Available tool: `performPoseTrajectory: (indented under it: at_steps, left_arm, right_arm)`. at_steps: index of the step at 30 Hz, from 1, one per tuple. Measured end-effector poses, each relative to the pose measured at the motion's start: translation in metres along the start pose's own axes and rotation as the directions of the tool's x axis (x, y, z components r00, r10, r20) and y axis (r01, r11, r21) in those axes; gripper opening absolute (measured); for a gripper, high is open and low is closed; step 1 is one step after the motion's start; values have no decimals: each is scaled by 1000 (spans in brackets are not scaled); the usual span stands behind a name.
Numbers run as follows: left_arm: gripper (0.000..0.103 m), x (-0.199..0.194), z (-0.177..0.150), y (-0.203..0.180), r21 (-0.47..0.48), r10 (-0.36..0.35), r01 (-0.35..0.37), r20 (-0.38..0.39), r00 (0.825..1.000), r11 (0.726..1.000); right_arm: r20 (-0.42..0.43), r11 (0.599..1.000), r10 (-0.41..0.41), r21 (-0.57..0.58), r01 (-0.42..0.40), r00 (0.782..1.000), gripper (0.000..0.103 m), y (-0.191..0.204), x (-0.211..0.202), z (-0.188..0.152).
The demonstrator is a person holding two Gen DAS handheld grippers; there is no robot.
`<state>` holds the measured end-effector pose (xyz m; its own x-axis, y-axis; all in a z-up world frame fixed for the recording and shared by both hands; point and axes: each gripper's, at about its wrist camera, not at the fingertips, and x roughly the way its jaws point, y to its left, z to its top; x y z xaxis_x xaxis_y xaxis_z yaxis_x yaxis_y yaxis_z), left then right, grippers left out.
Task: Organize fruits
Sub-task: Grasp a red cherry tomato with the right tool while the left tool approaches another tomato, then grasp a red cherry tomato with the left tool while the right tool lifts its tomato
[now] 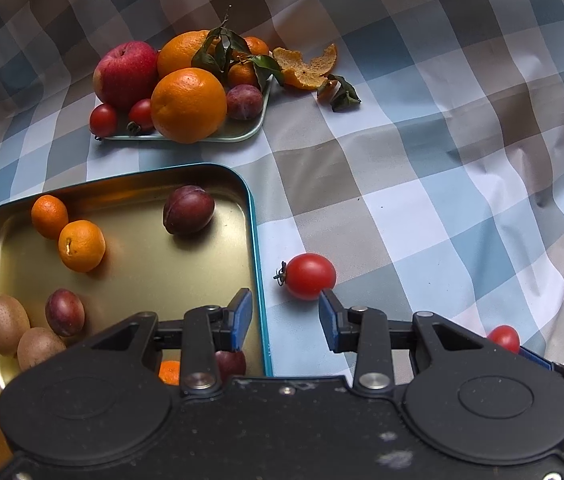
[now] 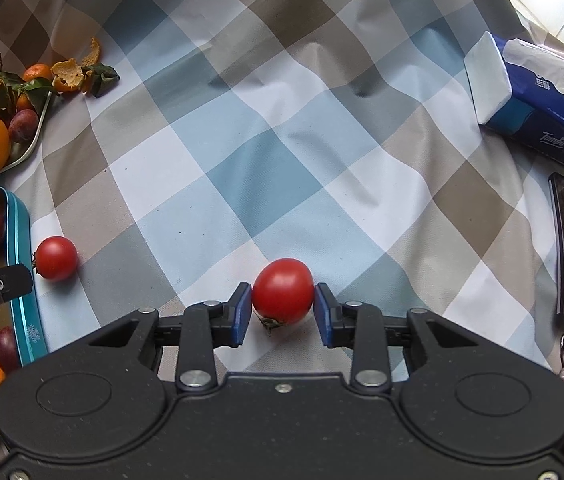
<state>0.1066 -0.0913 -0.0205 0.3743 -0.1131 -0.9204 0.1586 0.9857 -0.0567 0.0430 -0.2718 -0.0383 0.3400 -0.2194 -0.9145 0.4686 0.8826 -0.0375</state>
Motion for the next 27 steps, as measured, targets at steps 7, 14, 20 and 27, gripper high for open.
performPoseTrajectory:
  at_steps: [7, 14, 20, 27]
  left_arm:
    - [37, 8, 11, 10, -76, 3, -1, 21, 1000, 997]
    - [38, 16, 10, -5, -34, -7, 8, 41, 999, 999]
    - [42, 18, 9, -18, 0, -12, 12, 62, 998, 1000]
    - [42, 36, 6, -27, 29, 29, -30, 23, 999, 999]
  right_arm:
    - [-21, 999, 10, 39, -9, 1000, 43, -16, -14, -4]
    - [-8, 998, 52, 40, -52, 999, 43, -18, -26, -6]
    - [-20, 999, 34, 41, -34, 999, 43, -19, -23, -8]
    - [-25, 999, 22, 46, -21, 999, 43, -25, -21, -10]
